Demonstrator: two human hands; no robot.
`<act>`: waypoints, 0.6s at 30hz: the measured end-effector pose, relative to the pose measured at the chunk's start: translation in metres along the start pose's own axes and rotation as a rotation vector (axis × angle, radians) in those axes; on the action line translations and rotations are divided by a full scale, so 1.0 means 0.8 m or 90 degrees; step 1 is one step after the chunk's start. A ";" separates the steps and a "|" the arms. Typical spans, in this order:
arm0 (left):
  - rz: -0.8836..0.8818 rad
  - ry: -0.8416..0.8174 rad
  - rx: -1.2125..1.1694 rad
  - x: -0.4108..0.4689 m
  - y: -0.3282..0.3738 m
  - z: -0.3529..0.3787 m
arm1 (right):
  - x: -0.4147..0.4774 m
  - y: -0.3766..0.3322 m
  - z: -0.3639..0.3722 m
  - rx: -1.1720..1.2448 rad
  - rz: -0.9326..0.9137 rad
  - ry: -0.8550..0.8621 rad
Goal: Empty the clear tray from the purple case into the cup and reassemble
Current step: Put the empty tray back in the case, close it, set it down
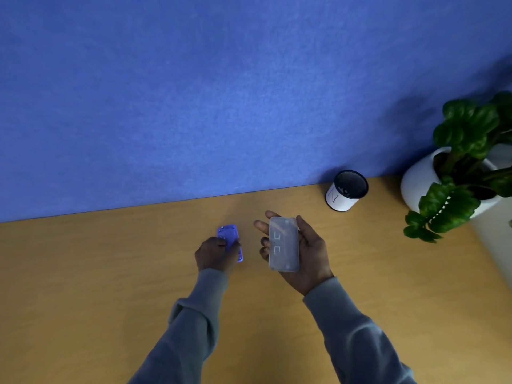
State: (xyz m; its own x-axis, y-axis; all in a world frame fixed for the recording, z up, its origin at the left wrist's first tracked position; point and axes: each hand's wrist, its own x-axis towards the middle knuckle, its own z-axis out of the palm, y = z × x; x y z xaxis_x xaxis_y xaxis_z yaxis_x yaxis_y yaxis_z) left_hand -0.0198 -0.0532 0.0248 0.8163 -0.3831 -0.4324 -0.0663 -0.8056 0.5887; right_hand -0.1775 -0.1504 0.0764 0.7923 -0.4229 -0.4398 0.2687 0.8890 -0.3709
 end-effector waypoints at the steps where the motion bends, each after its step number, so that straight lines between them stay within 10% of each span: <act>1: 0.013 0.004 -0.014 -0.007 0.007 -0.007 | 0.000 -0.001 -0.002 -0.003 0.002 -0.002; 18: 0.228 -0.026 -0.159 -0.155 0.104 -0.053 | 0.000 0.010 -0.012 0.009 0.033 0.011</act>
State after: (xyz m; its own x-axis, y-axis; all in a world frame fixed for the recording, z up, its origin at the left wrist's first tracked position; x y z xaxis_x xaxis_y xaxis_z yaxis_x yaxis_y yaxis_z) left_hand -0.1023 -0.0538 0.1564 0.7437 -0.6397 -0.1942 -0.1959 -0.4862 0.8516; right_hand -0.1805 -0.1449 0.0658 0.7955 -0.3791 -0.4727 0.2349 0.9120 -0.3361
